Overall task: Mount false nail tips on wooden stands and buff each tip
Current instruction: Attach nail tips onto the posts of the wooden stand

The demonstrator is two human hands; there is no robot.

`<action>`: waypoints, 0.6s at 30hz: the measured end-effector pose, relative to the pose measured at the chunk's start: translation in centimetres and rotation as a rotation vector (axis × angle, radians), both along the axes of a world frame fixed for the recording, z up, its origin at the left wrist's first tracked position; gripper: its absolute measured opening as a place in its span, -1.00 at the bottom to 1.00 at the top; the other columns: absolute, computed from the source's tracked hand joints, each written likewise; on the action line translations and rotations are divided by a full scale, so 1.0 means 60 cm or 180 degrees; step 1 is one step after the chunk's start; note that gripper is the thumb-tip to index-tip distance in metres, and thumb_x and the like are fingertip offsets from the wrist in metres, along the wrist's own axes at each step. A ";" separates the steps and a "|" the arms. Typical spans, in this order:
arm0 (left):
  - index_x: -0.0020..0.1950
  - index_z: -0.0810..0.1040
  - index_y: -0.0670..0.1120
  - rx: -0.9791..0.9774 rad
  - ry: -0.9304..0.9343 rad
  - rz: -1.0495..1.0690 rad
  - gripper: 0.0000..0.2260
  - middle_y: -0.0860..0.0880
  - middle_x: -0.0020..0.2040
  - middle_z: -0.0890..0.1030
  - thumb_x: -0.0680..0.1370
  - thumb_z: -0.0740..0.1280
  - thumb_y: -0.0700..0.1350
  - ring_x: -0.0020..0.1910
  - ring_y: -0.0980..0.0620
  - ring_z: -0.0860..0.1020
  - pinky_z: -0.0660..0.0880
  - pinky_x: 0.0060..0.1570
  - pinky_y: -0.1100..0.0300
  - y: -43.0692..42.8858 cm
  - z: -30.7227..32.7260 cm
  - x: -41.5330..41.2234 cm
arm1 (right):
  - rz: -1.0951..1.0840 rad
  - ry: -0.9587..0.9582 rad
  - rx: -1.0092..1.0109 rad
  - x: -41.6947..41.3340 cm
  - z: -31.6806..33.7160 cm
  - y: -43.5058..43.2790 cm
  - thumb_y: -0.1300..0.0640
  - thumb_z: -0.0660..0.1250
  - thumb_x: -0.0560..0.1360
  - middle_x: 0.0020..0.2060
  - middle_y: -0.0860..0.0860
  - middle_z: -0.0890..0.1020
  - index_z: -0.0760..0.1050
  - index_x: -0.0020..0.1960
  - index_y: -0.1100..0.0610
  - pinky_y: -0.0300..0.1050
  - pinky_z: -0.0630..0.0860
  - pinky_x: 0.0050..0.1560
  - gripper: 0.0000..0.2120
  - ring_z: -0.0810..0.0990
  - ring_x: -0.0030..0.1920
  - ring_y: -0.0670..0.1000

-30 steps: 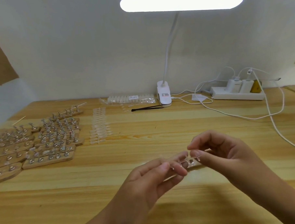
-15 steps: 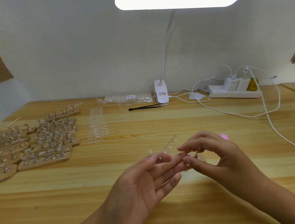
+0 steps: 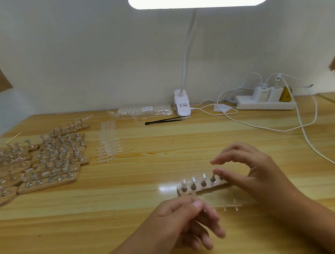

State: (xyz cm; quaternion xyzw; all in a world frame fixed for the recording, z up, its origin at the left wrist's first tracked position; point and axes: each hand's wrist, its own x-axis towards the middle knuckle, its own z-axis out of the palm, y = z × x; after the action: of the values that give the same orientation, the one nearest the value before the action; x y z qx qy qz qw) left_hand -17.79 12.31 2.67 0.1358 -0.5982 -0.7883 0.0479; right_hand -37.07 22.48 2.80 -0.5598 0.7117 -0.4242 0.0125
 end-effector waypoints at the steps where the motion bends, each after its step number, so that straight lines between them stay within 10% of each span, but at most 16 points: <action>1: -0.21 0.67 0.05 -0.0041 -0.0049 -0.0029 -0.73 -0.07 -0.18 0.70 0.53 0.19 -0.02 -0.32 0.09 0.60 0.47 -0.30 0.33 0.001 -0.002 0.000 | 0.0020 0.0057 0.0120 -0.001 -0.004 0.000 -0.18 0.38 0.36 -0.11 -0.19 0.60 0.64 -0.07 -0.14 0.13 0.41 0.18 -0.79 0.56 0.03 -0.11; 5: -0.19 0.67 0.02 -0.0018 -0.0118 -0.0042 -0.74 -0.07 -0.20 0.68 0.53 0.20 -0.01 -0.33 0.08 0.59 0.48 -0.29 0.31 -0.004 0.000 0.001 | 0.0087 0.0149 0.0261 -0.006 -0.012 -0.005 -0.19 0.37 0.34 -0.09 -0.21 0.59 0.60 -0.11 -0.18 -0.28 0.29 0.16 -0.83 0.50 0.07 -0.18; 10: -0.17 0.66 0.00 -0.0008 -0.0139 -0.0076 -0.75 -0.06 -0.20 0.68 0.53 0.20 -0.03 -0.32 0.09 0.59 0.49 -0.28 0.32 -0.003 0.000 0.003 | 0.0075 -0.0103 0.0288 -0.009 -0.018 -0.007 -0.16 0.40 0.32 -0.12 -0.21 0.60 0.65 -0.11 -0.08 -0.08 0.44 0.06 -0.78 0.48 0.04 -0.21; 18: -0.17 0.67 -0.01 0.0015 -0.0148 -0.0069 -0.75 -0.04 -0.21 0.68 0.52 0.21 -0.03 -0.32 0.12 0.59 0.49 -0.29 0.34 -0.004 0.000 0.001 | 0.0034 -0.0154 0.0439 -0.011 -0.019 -0.009 -0.22 0.36 0.29 -0.10 -0.16 0.60 0.60 -0.17 -0.06 -0.32 0.33 0.12 -0.73 0.51 0.07 -0.16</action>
State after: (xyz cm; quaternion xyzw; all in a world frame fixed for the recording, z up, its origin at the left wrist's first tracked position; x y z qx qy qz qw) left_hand -17.73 12.06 2.70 0.1477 -0.5987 -0.7868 0.0251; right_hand -37.73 21.95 1.68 -0.5510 0.7357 -0.3875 0.0705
